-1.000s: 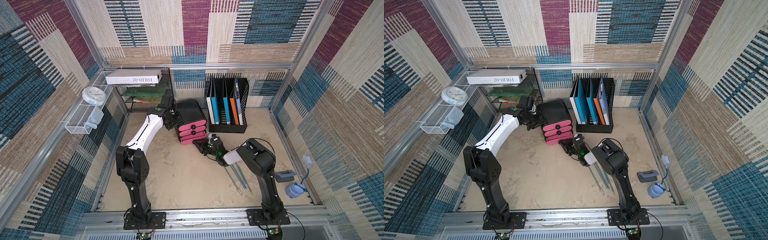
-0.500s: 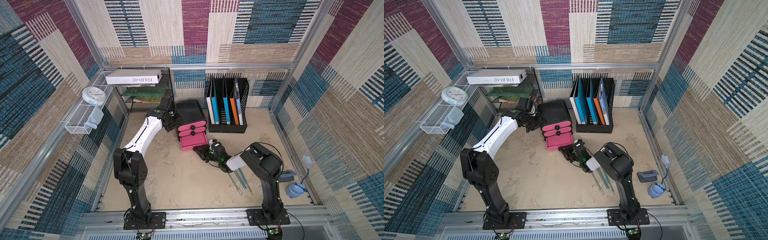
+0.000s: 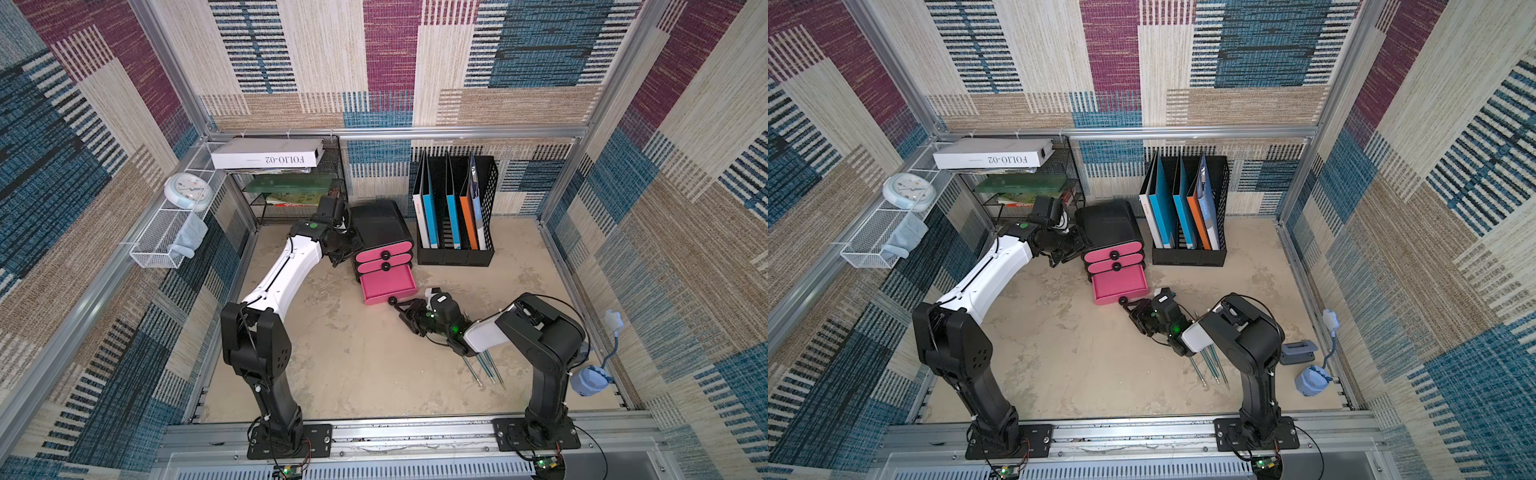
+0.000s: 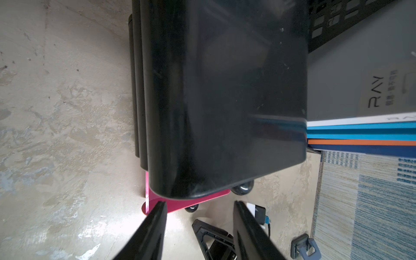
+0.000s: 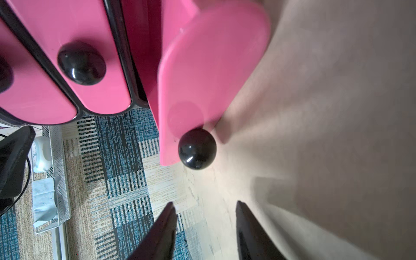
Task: Please place the pencils in the drawer according to their color
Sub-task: Open the drawer in the storage box, then pick up the pencil from the center of the board.
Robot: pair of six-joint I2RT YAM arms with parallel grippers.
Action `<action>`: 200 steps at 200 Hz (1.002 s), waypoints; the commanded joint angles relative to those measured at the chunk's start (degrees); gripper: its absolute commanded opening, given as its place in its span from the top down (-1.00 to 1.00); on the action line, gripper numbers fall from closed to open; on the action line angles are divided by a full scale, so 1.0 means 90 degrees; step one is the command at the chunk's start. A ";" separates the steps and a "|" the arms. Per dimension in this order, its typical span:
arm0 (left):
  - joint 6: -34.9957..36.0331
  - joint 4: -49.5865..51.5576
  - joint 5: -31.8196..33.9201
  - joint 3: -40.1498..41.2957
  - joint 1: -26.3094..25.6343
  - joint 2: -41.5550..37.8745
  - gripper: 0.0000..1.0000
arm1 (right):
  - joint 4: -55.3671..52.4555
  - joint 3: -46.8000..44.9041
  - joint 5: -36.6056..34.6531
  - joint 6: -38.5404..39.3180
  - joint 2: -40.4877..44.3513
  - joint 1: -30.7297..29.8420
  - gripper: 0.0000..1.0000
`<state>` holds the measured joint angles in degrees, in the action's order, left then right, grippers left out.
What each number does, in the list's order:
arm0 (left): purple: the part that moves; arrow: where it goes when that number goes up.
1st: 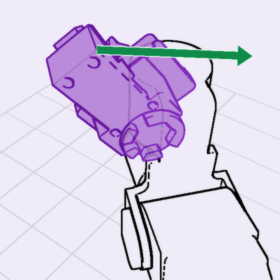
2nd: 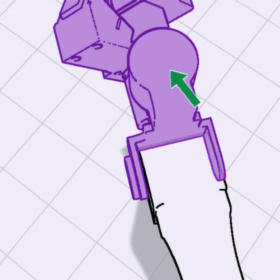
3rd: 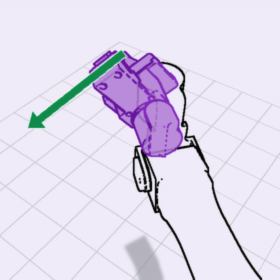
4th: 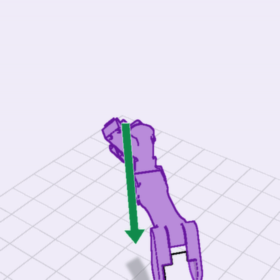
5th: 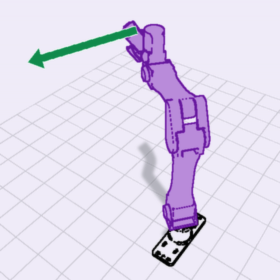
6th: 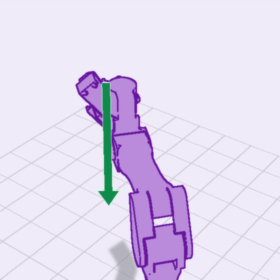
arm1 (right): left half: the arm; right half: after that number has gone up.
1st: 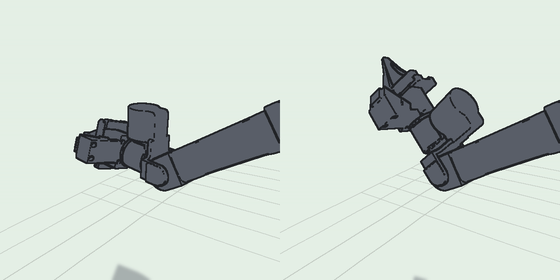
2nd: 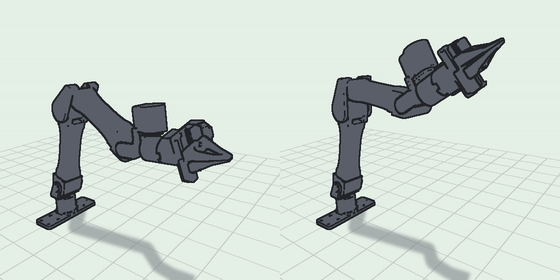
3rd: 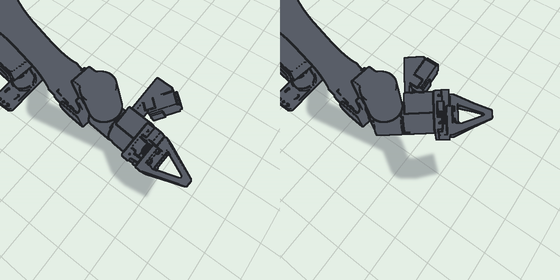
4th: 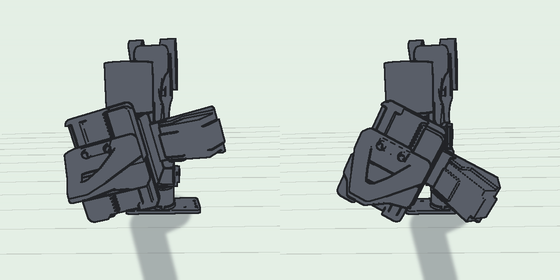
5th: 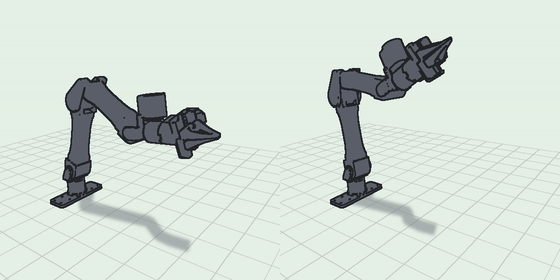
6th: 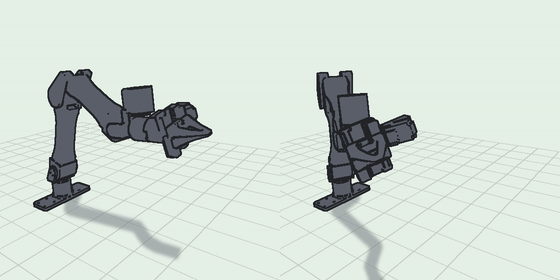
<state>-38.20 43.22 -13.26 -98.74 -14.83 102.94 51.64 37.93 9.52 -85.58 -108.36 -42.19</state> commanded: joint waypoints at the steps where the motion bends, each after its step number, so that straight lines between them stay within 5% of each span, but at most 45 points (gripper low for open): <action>1: -0.0004 -0.0152 -0.0046 0.0079 -0.0003 -0.0192 -0.04 | -0.0218 -0.0094 0.0017 0.0234 0.0295 -0.0026 -0.25; 43: -0.0072 -0.0171 -0.0062 0.0242 -0.0106 -0.0661 -0.04 | -0.1100 -0.0306 0.0021 0.0799 0.1509 -0.0041 -0.39; 113: -0.0275 -0.0127 0.0292 0.1143 -0.0732 -0.1905 -0.04 | -0.4409 0.0015 -0.0425 0.1853 0.3575 0.0082 -0.51; 200: -0.1843 -0.0059 0.1777 0.2542 -0.3179 -0.2489 -0.04 | -0.7222 -0.0539 -0.0055 0.2802 0.6011 0.1354 -0.56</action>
<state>-47.62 42.54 -3.60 -77.49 -38.41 79.79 -4.45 36.03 6.83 -62.96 -59.44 -33.39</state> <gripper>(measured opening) 0.522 0.775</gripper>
